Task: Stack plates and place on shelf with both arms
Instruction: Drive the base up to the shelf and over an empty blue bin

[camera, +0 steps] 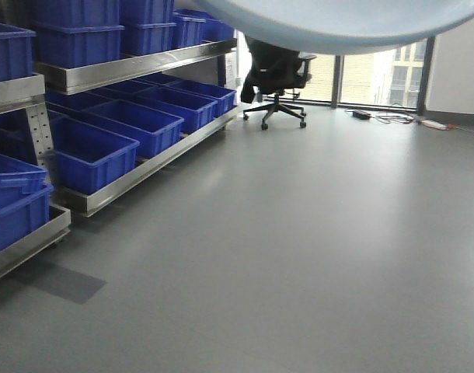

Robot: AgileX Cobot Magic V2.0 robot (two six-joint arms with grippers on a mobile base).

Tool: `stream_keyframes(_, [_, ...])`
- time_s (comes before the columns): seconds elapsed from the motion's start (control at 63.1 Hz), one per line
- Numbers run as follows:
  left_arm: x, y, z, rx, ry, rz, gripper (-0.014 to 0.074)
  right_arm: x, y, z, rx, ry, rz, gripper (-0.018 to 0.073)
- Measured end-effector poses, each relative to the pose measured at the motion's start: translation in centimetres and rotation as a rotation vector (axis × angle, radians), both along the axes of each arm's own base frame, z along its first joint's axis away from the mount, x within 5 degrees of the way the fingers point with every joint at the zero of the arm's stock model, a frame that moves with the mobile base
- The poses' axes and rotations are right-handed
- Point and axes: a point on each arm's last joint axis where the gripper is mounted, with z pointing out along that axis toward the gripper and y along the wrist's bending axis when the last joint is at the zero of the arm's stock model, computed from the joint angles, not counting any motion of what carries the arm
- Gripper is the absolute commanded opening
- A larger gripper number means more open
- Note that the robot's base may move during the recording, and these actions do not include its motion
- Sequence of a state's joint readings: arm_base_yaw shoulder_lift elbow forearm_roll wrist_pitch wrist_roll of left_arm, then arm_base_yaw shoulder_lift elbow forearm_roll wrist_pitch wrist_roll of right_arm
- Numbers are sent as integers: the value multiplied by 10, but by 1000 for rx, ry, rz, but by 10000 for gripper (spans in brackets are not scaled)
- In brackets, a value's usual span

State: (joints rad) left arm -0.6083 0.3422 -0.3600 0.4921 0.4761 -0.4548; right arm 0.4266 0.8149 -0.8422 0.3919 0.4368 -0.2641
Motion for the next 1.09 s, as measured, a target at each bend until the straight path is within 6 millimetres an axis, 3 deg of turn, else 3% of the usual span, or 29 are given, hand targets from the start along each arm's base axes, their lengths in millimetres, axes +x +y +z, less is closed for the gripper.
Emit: stream_keyframes(1.094, [0, 0, 0, -2, -3, -2, 83, 1, 0, -1, -2, 3, 0, 50])
